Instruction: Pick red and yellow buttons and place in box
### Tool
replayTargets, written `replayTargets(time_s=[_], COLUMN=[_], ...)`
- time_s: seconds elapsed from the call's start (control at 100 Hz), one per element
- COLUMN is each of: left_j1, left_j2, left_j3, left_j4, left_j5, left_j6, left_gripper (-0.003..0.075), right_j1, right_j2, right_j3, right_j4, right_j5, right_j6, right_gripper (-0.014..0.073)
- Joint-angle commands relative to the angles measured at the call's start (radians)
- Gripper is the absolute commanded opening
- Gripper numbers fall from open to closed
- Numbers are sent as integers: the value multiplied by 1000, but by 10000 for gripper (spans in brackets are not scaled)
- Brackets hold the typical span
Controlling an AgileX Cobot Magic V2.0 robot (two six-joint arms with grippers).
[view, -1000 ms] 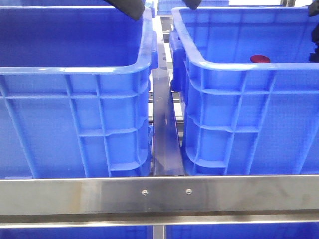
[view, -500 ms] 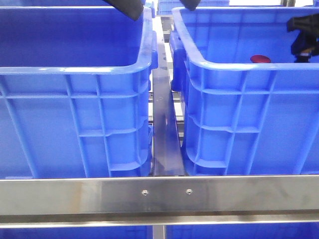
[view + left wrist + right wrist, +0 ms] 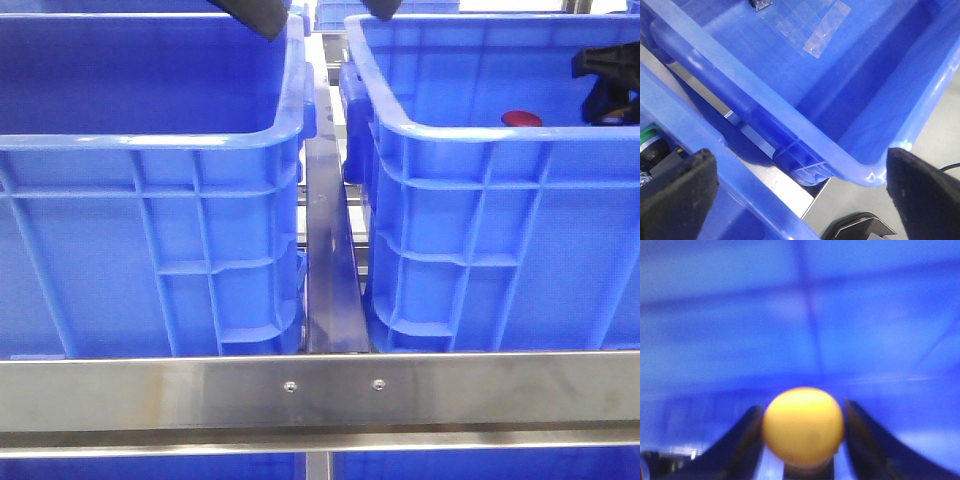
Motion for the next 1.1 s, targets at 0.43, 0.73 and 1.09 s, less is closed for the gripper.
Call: replayTargets(time_s=[0.43,0.73,1.09], left_j1=[-6,-6,-6], left_j2=[-44,-60,-173], left_j3=[-34,-28,118], left_j4=[-17,-7,2], left_j5=[-60,-69,-158], left_j6=[3,3,3], left_gripper=[640,595,-18], right_j1=[-25,-30,-30], right_j2=[-205,-472,-856], right_j3=[-14,192,484], right_j4=[4,-29,-29], right_j5=[170,143,154], right_j6=[-7,-6,-6], right_gripper=[538,113,-70])
